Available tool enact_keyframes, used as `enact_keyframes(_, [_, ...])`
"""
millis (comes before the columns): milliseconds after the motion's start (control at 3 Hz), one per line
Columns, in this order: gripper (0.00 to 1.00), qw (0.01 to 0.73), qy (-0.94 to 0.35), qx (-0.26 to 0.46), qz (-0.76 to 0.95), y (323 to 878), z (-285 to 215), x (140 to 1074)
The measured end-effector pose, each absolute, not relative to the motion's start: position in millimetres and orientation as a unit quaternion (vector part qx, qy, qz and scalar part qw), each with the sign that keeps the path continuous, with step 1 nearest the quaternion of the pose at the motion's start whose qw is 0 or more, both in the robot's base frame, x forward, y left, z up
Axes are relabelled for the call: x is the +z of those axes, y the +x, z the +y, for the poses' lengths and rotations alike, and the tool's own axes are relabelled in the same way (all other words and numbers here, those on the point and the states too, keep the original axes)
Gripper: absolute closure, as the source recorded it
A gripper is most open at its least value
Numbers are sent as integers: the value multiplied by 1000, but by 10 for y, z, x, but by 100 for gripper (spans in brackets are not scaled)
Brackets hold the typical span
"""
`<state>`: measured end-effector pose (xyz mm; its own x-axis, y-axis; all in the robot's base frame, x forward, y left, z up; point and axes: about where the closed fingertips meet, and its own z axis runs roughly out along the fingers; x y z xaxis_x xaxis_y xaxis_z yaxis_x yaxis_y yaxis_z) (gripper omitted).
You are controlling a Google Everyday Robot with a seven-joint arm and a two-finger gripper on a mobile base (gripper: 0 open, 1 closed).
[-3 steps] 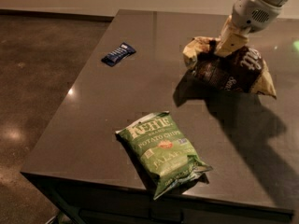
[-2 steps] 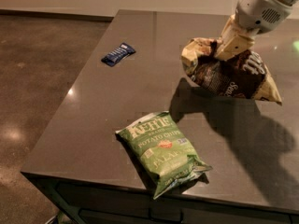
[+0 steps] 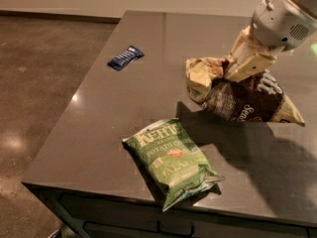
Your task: Move brown chip bag near green jalapeno chip bag
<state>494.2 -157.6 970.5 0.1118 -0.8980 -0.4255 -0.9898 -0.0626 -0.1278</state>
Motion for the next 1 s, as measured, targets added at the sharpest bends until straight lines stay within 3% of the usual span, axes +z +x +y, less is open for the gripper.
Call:
enact_keyframes(333, [20, 213, -713, 106, 660, 5058, -1543, 9742])
enact_keyframes(667, [1, 220, -712, 102, 659, 5095, -1520, 9755])
enact_keyframes(1000, [0, 222, -712, 101, 659, 5103, -1515, 9758])
